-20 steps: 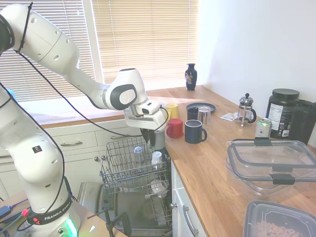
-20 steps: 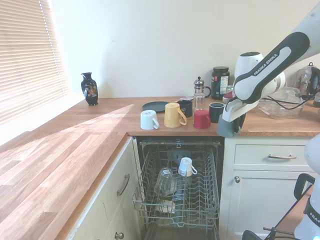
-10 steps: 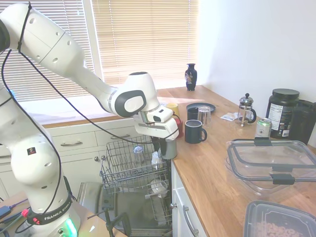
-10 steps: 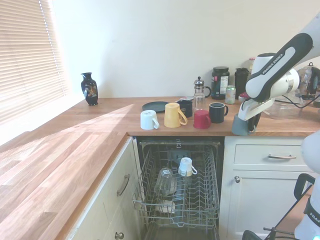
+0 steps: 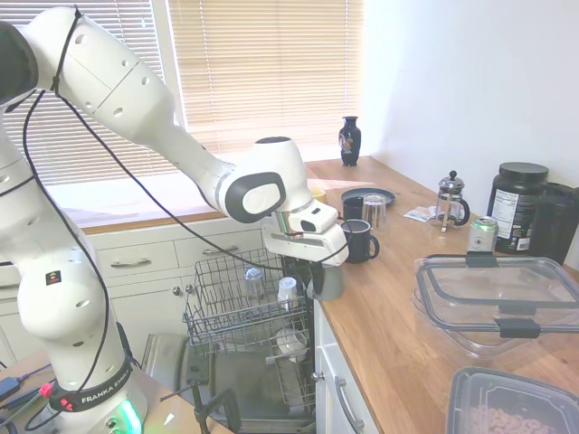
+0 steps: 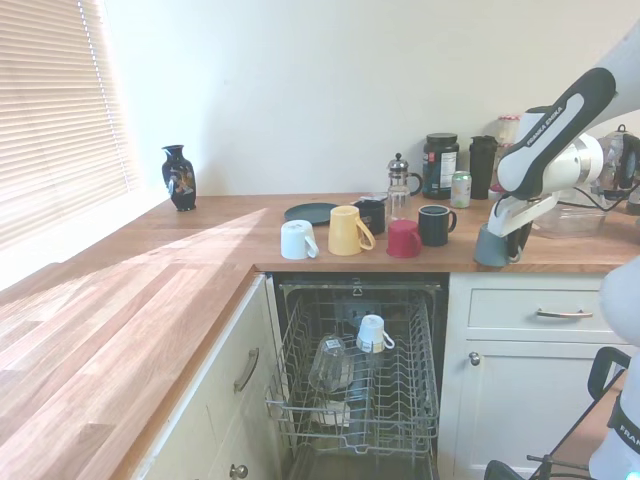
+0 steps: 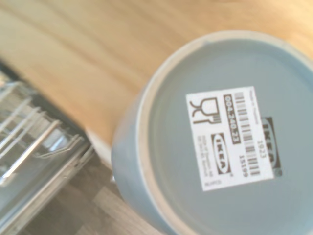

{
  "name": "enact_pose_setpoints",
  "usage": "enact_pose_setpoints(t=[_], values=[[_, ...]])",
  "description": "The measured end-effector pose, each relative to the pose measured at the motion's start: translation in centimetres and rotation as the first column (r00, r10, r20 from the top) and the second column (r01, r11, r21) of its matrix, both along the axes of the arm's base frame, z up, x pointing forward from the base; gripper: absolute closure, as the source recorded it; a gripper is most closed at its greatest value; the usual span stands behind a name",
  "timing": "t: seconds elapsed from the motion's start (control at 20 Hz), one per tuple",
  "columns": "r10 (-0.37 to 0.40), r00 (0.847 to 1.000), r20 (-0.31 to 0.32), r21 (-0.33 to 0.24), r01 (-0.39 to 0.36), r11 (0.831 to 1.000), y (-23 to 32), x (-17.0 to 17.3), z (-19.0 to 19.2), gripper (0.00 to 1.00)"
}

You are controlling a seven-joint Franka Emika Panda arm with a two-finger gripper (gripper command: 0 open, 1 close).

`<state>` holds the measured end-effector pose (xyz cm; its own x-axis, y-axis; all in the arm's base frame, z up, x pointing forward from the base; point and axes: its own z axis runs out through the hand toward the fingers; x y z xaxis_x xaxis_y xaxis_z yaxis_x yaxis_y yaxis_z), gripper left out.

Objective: Move a mug from dishwasher to table

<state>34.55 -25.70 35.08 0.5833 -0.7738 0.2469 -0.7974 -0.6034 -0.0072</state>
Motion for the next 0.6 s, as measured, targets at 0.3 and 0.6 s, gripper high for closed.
enact_pose_setpoints(t=[0.3, 0.6], values=[[-0.008, 1.000, -0.011, -0.015, 0.008, 1.000, -3.4, 0.9, 0.1, 1.00], [-0.003, 1.000, -0.014, -0.028, 0.003, 1.000, -6.4, 2.7, 0.1, 1.00]])
